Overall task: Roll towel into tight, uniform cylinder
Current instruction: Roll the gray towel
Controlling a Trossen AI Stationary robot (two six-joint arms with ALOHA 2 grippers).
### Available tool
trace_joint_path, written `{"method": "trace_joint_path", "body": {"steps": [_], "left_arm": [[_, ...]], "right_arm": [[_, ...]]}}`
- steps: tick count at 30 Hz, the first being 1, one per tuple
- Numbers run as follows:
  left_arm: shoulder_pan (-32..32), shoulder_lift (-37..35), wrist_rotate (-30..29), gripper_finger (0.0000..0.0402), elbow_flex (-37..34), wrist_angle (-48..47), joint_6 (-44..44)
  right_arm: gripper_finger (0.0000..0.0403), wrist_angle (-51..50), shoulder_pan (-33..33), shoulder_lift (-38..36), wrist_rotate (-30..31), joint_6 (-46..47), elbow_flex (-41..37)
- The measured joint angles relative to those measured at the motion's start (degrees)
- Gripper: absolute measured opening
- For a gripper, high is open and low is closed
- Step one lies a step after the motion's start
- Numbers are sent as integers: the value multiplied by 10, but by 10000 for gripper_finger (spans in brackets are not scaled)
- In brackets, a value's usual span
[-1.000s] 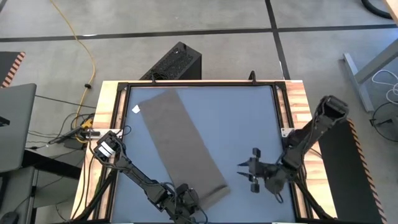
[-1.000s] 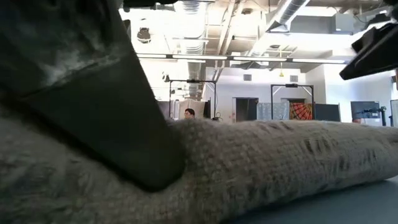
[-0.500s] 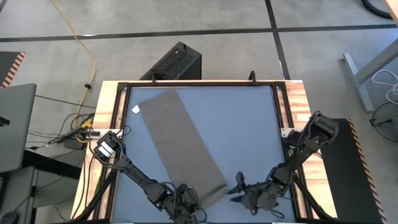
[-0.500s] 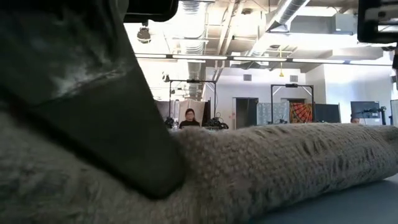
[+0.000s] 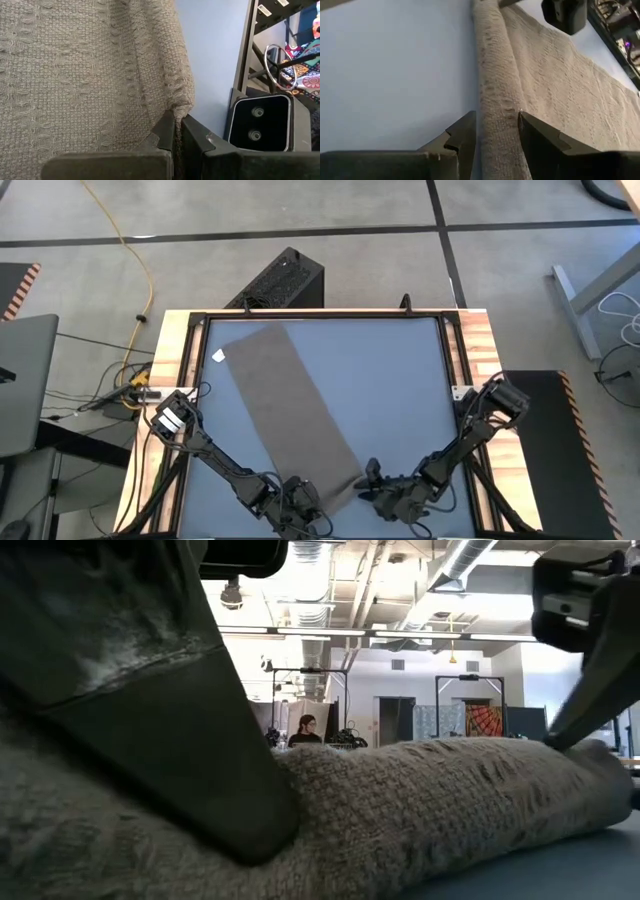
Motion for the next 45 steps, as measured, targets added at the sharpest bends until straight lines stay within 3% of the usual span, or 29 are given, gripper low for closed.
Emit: {"method": "trace_joint_path", "body": {"steps": [5,11,22,27,36,40,45], "left_arm": [[0,0,4,0,0,2,8],[0,0,-22,11,0,2,15],[0,0,-9,117,1,-14,34],[-1,-10,-27,138,1,-42,45],[-12,-88,-117,139,1,-154,74],[-16,-91,-157,139,1,-101,82],[-16,-44,-136,139,1,13,140]], "right_arm": [[170,-10,-15,0,-24,15,0],[149,-57,-47,-1,-81,105,1],[72,-90,-82,-3,-184,242,2],[61,-105,-113,-4,-286,322,2],[58,-145,-179,-50,-449,452,0],[58,-156,-207,-59,-495,489,-1],[58,-164,-233,-59,-505,507,-1]]}}
